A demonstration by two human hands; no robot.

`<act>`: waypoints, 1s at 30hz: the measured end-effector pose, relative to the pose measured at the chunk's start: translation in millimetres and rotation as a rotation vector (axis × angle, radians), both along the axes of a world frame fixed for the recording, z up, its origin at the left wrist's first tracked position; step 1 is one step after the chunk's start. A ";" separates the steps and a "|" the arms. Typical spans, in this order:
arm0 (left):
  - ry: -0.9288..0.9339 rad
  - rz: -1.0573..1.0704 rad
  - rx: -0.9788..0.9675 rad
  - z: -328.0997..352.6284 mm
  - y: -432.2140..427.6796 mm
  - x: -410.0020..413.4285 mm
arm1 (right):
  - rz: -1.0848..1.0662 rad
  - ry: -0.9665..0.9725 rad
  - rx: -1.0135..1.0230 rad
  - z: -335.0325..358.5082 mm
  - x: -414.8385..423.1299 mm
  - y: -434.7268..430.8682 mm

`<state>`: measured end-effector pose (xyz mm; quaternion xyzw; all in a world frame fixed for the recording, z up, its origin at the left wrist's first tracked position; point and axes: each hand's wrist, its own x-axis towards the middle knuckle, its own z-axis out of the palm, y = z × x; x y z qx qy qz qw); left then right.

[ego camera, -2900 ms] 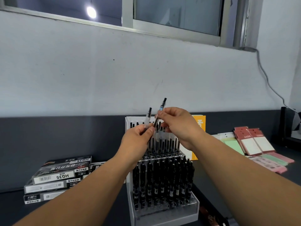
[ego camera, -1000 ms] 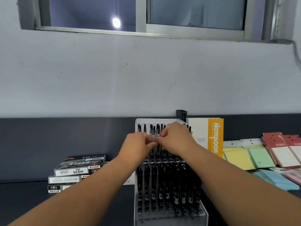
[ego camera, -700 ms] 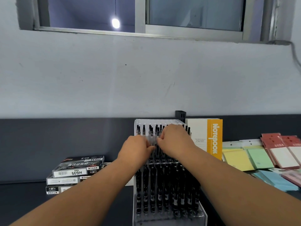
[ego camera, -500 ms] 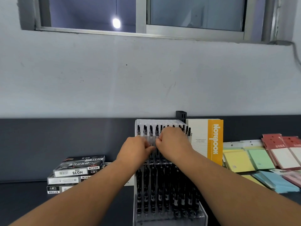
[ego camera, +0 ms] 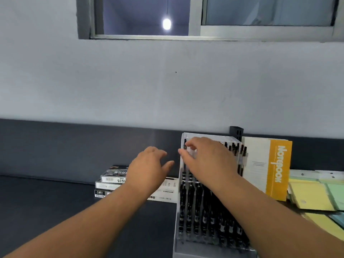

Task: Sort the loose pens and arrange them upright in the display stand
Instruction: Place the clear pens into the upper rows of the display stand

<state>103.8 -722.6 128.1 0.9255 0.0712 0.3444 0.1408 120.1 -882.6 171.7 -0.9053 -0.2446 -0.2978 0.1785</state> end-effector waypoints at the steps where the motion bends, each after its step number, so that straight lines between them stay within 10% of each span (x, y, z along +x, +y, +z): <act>1: 0.010 0.050 0.026 -3.6 10.6 -7.3 | 0.065 -0.004 0.000 -5.6 -2.1 10.8; 30: 0.322 0.653 -0.106 -126.3 418.8 -373.5 | 0.564 0.334 -0.056 -178.2 -262.7 477.2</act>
